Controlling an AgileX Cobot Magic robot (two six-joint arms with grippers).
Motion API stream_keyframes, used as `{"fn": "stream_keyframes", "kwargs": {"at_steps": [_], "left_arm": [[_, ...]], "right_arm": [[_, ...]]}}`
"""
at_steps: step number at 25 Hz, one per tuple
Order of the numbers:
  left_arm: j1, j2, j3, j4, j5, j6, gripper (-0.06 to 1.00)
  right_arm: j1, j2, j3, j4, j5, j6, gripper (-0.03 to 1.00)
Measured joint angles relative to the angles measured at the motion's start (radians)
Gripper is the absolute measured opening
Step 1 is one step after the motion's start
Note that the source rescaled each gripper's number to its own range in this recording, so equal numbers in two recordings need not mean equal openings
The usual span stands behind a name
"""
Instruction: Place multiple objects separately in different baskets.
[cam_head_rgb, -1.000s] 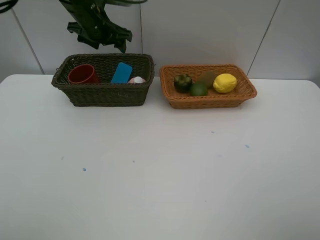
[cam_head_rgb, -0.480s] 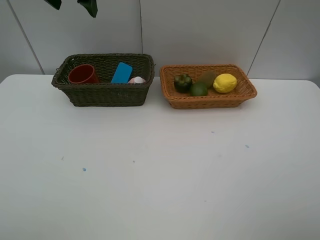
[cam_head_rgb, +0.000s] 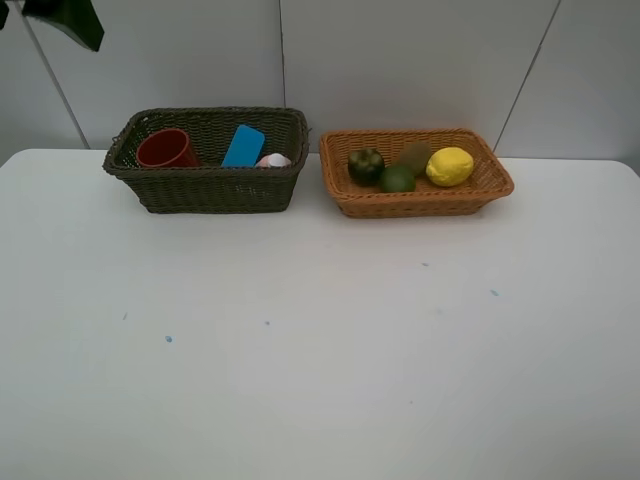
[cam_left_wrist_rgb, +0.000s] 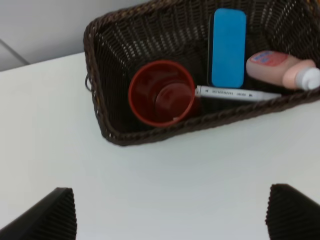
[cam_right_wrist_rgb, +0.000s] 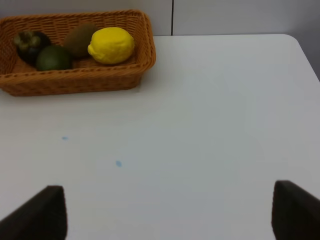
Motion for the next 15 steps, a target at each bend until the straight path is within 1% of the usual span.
{"fn": "stream_keyframes", "kwargs": {"at_steps": [6,10,13,15], "left_arm": [[0.0,-0.294,0.246,0.02,0.002,-0.003,0.98],[0.0,-0.484,0.375,0.022,0.019,-0.003,0.98],[0.0,-0.624,0.448,0.021,0.064,-0.003,0.98],[0.0,-0.712,0.485,0.011,0.115,-0.003,0.98]], "right_arm": [[0.0,0.0,0.0,0.0,0.0,0.0,0.87],[0.0,0.0,0.0,0.0,0.0,0.0,0.87],[0.0,0.0,0.0,0.0,0.0,0.0,0.87],[0.0,0.0,0.0,0.0,0.0,0.0,0.87]]}}
